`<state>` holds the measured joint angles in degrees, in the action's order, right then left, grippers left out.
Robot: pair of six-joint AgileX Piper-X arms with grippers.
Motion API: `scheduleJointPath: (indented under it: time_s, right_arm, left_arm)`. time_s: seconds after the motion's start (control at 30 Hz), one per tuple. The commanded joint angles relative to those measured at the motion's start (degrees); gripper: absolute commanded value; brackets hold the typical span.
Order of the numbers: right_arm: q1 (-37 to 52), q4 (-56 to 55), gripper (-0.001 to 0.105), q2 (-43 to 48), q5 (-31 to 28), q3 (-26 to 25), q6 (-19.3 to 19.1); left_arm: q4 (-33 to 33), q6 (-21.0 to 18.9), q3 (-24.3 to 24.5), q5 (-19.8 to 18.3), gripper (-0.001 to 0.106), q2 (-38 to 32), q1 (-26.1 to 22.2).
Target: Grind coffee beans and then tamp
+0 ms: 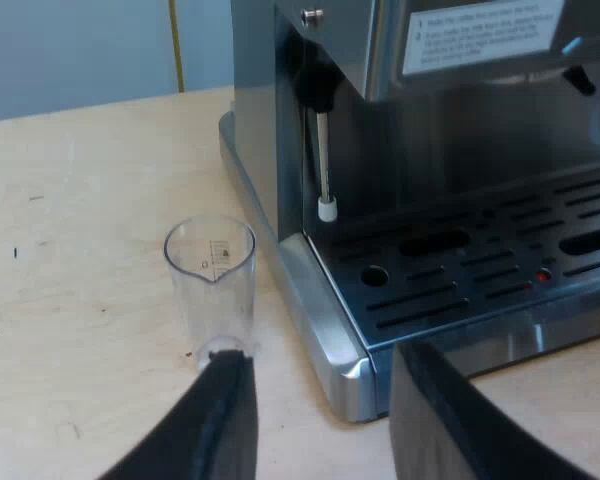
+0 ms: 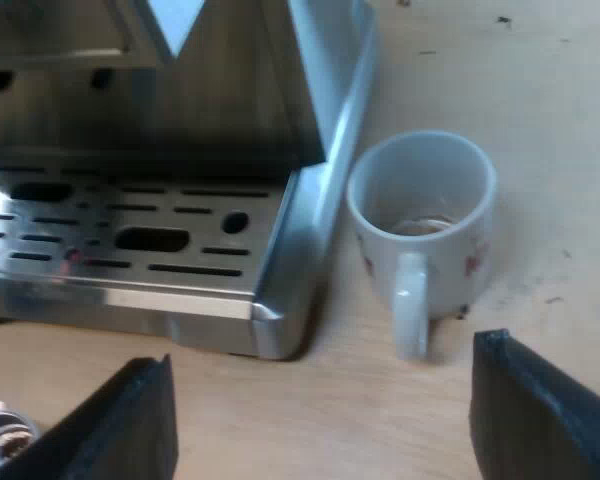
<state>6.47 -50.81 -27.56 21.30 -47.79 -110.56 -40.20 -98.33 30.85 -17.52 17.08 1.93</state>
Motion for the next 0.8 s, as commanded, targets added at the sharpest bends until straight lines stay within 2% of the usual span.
scheduleJointPath:
  time_s: [0.03, 0.37, 0.6, 0.8]
  right_arm:
    - [0.2, -1.7, 0.063, 1.9, -2.0, -0.6, -2.6]
    - [0.2, -3.1, 0.063, 10.5, -2.2, -0.6, -2.8]
    - [0.2, -8.9, 0.063, 18.3, -2.2, 0.5, -2.8]
    - [0.2, -13.6, 0.063, 26.0, -2.2, 3.7, -0.4]
  left_arm:
    - [-2.1, 0.1, 0.4, -0.3, 0.035, -2.3, -0.1]
    - [-5.6, 0.7, 0.4, -0.3, 0.035, -11.0, -0.1]
    - [-10.1, 0.7, 0.4, -0.3, 0.035, -19.8, -0.1]
    - [-13.7, 0.7, 1.3, -0.9, 0.035, -19.8, 0.2]
